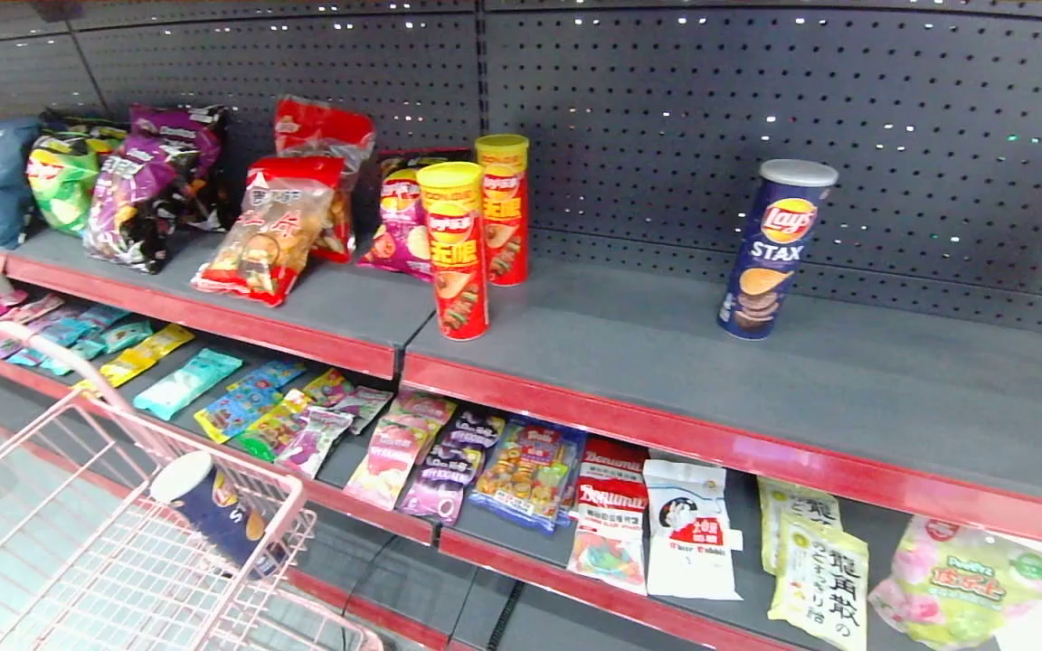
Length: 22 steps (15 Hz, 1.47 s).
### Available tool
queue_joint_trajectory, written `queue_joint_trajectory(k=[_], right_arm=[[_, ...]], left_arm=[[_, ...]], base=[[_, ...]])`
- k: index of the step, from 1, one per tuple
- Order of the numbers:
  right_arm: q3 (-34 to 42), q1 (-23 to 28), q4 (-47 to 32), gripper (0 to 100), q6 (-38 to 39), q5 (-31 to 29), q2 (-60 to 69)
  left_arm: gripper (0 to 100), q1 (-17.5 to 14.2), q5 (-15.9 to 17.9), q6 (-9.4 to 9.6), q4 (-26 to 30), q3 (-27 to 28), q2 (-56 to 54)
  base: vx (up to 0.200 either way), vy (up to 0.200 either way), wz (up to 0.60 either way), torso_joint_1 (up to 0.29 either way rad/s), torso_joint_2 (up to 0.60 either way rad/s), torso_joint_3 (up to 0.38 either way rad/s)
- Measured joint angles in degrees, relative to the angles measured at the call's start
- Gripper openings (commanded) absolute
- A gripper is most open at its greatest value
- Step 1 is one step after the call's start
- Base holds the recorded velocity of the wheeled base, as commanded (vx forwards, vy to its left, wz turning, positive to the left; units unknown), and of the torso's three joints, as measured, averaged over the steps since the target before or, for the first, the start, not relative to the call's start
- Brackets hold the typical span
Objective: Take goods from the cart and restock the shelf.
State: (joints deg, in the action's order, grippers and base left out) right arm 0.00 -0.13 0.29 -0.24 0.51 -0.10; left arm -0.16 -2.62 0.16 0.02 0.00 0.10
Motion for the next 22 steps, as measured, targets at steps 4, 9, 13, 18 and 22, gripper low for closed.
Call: queue_joint_trajectory(k=[4, 9, 13, 18, 22], right_arm=[[0.0, 0.0, 0.0, 100, 0.1, 0.0, 0.0], [0.0, 0.0, 0.0, 100, 0.3, -0.1, 0.0], [0.0, 0.0, 0.0, 100, 0.3, -0.1, 0.0], [0.0, 0.0, 0.0, 100, 0.3, -0.1, 0.0], [0.0, 0.0, 0.0, 100, 0.4, -0.1, 0.0]], left_arm=[[100, 0.0, 0.0, 0.02, 0.0, 0.0, 0.0], [100, 0.0, 0.1, 0.02, 0.0, 0.0, 0.0], [100, 0.0, 0.1, 0.02, 0.0, 0.0, 0.0], [100, 0.0, 0.2, 0.09, 0.0, 0.0, 0.3], [100, 0.0, 0.2, 0.0, 0.0, 0.0, 0.2]], base=[[0.0, 0.0, 0.15, 0.001, 0.0, 0.002], [0.0, 0.0, 0.0, -0.05, 0.12, 0.068], [0.0, 0.0, 0.0, -0.156, 0.39, 0.227], [0.0, 0.0, 0.0, -0.199, 0.54, 0.331], [0.0, 0.0, 0.0, -0.184, 0.54, 0.35]])
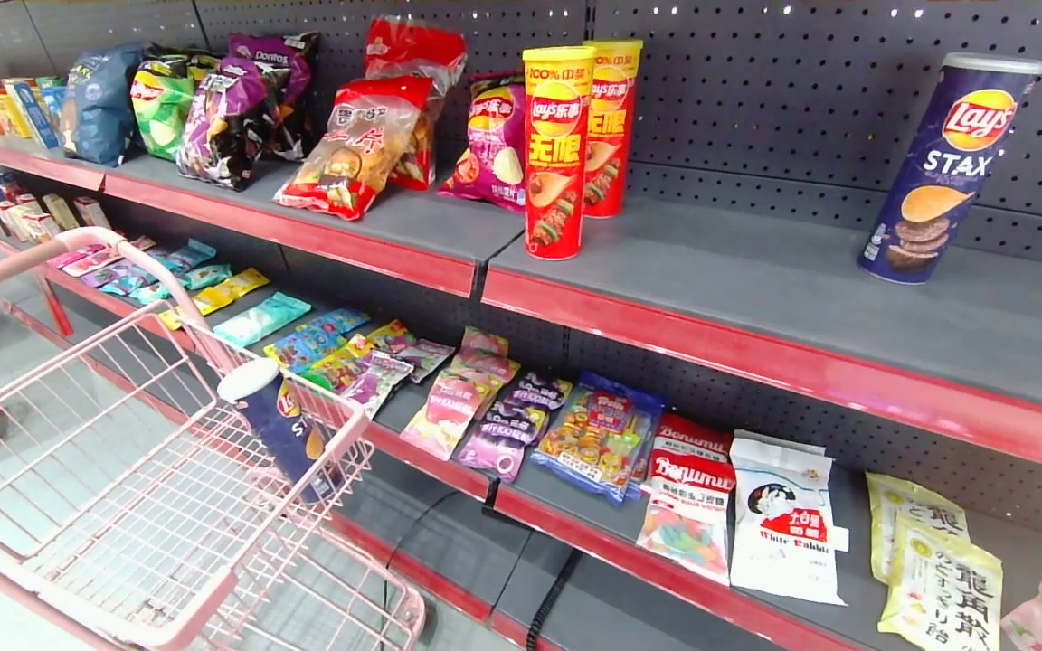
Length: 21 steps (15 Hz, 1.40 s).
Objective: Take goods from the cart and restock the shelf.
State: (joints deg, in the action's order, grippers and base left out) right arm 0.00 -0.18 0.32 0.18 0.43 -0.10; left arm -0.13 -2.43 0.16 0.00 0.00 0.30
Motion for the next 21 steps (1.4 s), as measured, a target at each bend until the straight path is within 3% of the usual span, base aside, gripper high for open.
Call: queue_joint_trajectory(k=[5, 7, 9, 11, 13, 16, 18, 19, 20, 21], right_arm=[[0.0, 0.0, 0.0, 100, 0.1, 0.0, 0.0], [0.0, 0.0, 0.0, 100, 0.2, -0.2, 0.0], [0.0, 0.0, 0.0, 100, 0.2, -0.3, 0.0], [0.0, 0.0, 0.0, 100, 0.0, -0.3, 0.0], [0.0, 0.0, 0.0, 100, 0.0, -0.2, 0.0], [0.0, 0.0, 0.0, 100, 0.1, -0.2, 0.0], [0.0, 0.0, 0.0, 100, 0.1, -0.2, 0.0], [0.0, 0.0, 0.0, 100, 0.1, -0.3, 0.0], [0.0, 0.0, 0.0, 100, 0.1, -0.2, 0.0], [0.0, 0.0, 0.0, 100, 0.1, -0.3, 0.0]], left_arm=[[100, -0.2, -1.7, -1.17, -0.3, 0.0, 0.4], [100, -0.3, -1.8, 0.82, -0.7, 0.0, 0.4], [100, -0.3, -1.4, 0.84, -1.0, 0.4, 0.3], [100, 0.7, 0.1, -1.72, -1.7, 4.9, 1.3], [100, 1.7, -0.4, -5.05, -2.4, 13.0, 7.5], [100, 1.4, -2.5, -8.31, -4.5, 22.7, 26.3], [100, -0.3, -0.1, -9.37, -11.2, 25.8, 41.1], [100, -2.3, 4.1, -8.06, -15.4, 26.3, 48.3], [100, -5.4, 10.5, -4.62, -19.5, 26.4, 55.0], [100, -9.6, 18.0, 1.18, -22.9, 26.2, 62.0]], base=[[0.0, 0.0, 0.0, -0.078, 0.25, 0.169], [0.0, 0.0, 0.0, 0.0, 0.0, 0.0], [0.0, 0.0, 0.0, 0.0, 0.0, 0.0], [0.0, 0.0, 0.0, 0.0, 0.0, 0.0], [0.0, 0.0, 0.0, 0.0, 0.0, 0.0], [0.0, 0.0, 0.0, 0.0, 0.0, 0.0], [0.0, 0.0, 0.0, 0.0, 0.0, 0.0], [0.0, 0.0, 0.0, 0.0, 0.0, 0.0], [0.0, 0.0, 0.0, 0.0, 0.0, 0.0], [0.0, 0.0, 0.0, 0.0, 0.0, 0.0]])
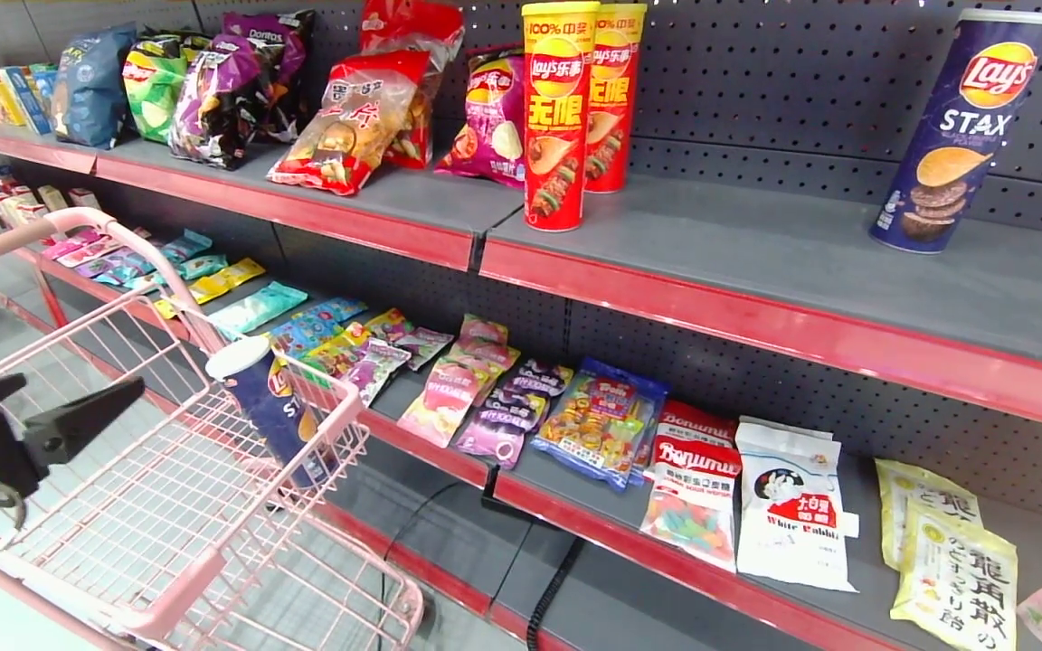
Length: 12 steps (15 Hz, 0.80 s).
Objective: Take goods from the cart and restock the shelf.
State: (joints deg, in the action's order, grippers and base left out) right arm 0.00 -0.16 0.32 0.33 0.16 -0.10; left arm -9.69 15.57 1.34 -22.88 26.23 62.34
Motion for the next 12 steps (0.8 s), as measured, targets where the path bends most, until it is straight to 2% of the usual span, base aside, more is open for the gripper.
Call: queue_joint_trajectory(k=[1, 2, 3, 4, 6, 8, 9, 12], right_arm=[[0.0, 0.0, 0.0, 100, 0.1, 0.0, 0.0], [0.0, 0.0, 0.0, 100, 0.3, -0.1, 0.0], [0.0, 0.0, 0.0, 100, 0.3, -0.1, 0.0], [0.0, 0.0, 0.0, 100, 0.2, -0.1, 0.0], [0.0, 0.0, 0.0, 100, 0.3, 0.0, 0.0], [0.0, 0.0, 0.0, 100, 0.2, 0.0, 0.0], [0.0, 0.0, 0.0, 100, 0.1, 0.0, 0.0], [0.0, 0.0, 0.0, 100, 0.0, 0.0, 0.0]], left_arm=[[100, -3.7, 5.7, 5.36, -2.9, -0.3, 6.1], [100, -6.8, 9.8, 9.35, -5.9, -0.6, 11.8], [100, -9.1, 13.3, 12.07, -9.3, -1.1, 17.2], [100, -10.4, 16.4, 13.52, -12.9, -1.4, 21.8], [100, -11.7, 21.2, 14.77, -21.4, -1.8, 30.2], [100, -11.8, 25.4, 15.06, -27.7, -1.8, 36.2], [100, -11.8, 26.7, 15.13, -29.0, -1.7, 38.6], [100, -11.5, 28.1, 15.17, -30.9, 0.1, 44.0]], base=[[0.0, 0.0, 0.0, 0.0, 0.0, 0.0], [0.0, 0.0, 0.0, 0.0, 0.0, 0.0], [0.0, 0.0, 0.0, 0.0, 0.0, 0.0], [0.0, 0.0, 0.0, 0.0, 0.0, 0.0], [0.0, 0.0, 0.0, 0.0, 0.0, 0.0], [0.0, 0.0, 0.0, 0.0, 0.0, 0.0], [0.0, 0.0, 0.0, 0.0, 0.0, 0.0], [0.0, 0.0, 0.0, 0.0, 0.0, 0.0]])
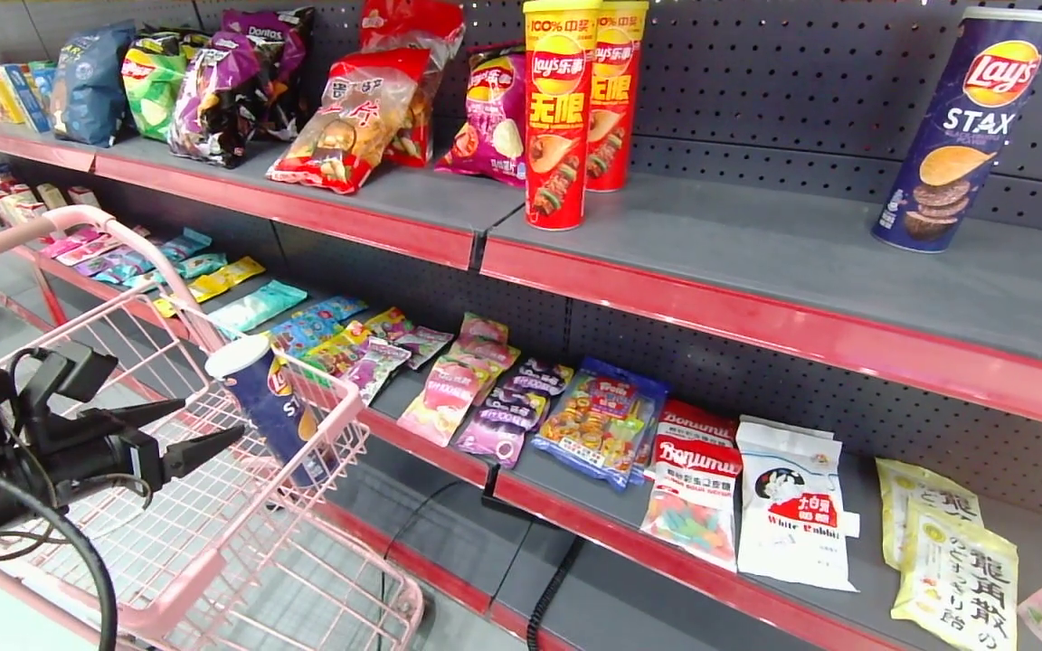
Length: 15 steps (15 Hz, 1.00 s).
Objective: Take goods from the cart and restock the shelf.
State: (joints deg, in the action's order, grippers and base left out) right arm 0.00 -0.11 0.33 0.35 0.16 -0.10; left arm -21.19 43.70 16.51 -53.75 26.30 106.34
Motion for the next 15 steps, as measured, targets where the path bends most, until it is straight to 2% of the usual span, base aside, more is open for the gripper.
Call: queue_joint_trajectory(k=[4, 7, 10, 12, 13, 15], right_arm=[[0.0, -0.1, 0.0, 100, 0.0, 0.0, 0.0], [0.0, 0.0, 0.0, 100, -0.1, 0.0, 0.0], [0.0, 0.0, 0.0, 100, -0.1, 0.0, 0.0], [0.0, 0.0, 0.0, 100, -0.1, 0.0, 0.0], [0.0, 0.0, 0.0, 100, -0.1, 0.0, 0.0], [0.0, 0.0, 0.0, 100, -0.1, 0.1, 0.0]], left_arm=[[100, 0.1, 0.2, -0.48, -0.6, 6.1, 5.5], [100, 2.0, 0.7, -0.55, -2.1, 8.8, 9.4], [100, 3.6, 0.4, -0.66, -6.3, 11.2, 14.0], [100, 5.2, 0.1, -1.6, -7.2, 13.3, 16.6], [0, 6.0, -1.0, -2.83, -7.4, 14.2, 17.6], [0, 7.1, -1.8, -3.38, -9.7, 14.9, 19.3]], base=[[0.0, 0.0, 0.0, 0.0, 0.0, 0.0], [0.0, 0.0, 0.0, 0.0, 0.0, 0.0], [0.0, 0.0, 0.0, 0.0, 0.0, 0.0], [0.0, 0.0, 0.0, 0.0, 0.0, 0.0], [0.0, 0.0, 0.0, 0.0, 0.0, 0.0], [0.0, 0.0, 0.0, 0.0, 0.0, 0.0]])
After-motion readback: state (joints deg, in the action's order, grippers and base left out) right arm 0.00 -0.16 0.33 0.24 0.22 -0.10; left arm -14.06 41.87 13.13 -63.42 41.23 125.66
